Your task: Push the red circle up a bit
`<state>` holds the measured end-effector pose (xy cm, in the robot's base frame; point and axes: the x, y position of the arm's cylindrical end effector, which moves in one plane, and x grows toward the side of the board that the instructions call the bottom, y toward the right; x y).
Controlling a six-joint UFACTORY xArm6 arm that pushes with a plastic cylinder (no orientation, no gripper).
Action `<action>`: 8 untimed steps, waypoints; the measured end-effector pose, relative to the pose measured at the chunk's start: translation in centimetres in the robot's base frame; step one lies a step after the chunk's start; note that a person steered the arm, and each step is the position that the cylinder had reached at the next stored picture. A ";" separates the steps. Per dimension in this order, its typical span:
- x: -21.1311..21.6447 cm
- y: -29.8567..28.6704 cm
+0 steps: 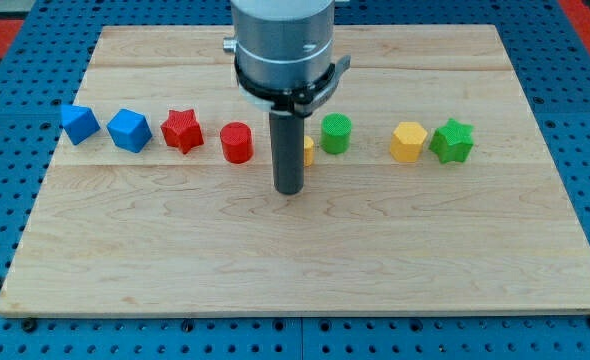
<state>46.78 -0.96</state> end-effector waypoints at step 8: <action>1.1 -4.1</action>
<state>47.86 -5.07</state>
